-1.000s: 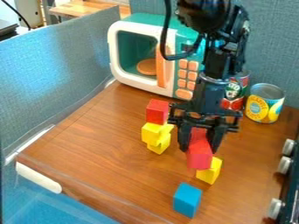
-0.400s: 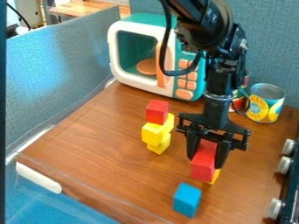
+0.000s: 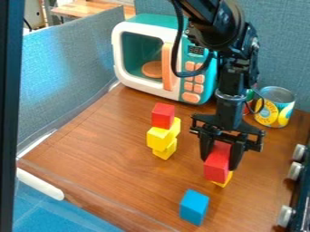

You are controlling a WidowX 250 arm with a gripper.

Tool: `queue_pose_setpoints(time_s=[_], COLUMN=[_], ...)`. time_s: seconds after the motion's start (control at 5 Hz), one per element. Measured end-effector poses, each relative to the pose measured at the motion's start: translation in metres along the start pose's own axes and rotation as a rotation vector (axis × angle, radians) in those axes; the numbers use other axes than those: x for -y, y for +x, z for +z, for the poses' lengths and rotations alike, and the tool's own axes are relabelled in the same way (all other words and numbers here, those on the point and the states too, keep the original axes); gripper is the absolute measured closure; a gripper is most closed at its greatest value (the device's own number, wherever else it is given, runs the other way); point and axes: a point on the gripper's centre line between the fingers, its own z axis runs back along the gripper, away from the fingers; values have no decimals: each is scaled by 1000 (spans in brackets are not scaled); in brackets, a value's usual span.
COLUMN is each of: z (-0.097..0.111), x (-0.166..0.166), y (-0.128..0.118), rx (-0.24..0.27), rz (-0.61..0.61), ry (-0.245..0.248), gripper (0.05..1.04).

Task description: Take the red block and put on top of the yellow cube

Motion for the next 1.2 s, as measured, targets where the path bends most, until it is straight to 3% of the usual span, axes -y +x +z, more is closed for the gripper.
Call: queue_pose_setpoints(time_s=[0.4,0.6,0.8,1.0,1.2], z=[-3,-13,-13,-7,12], x=[2,0,1,5,2], y=[5,1,0,0,0], rx=[-9,-56,-60,-53,-23], rz=[-10,1,14,16,21], ry=[20,28,22,-11,-38], gripper=[435,152,78,83,83])
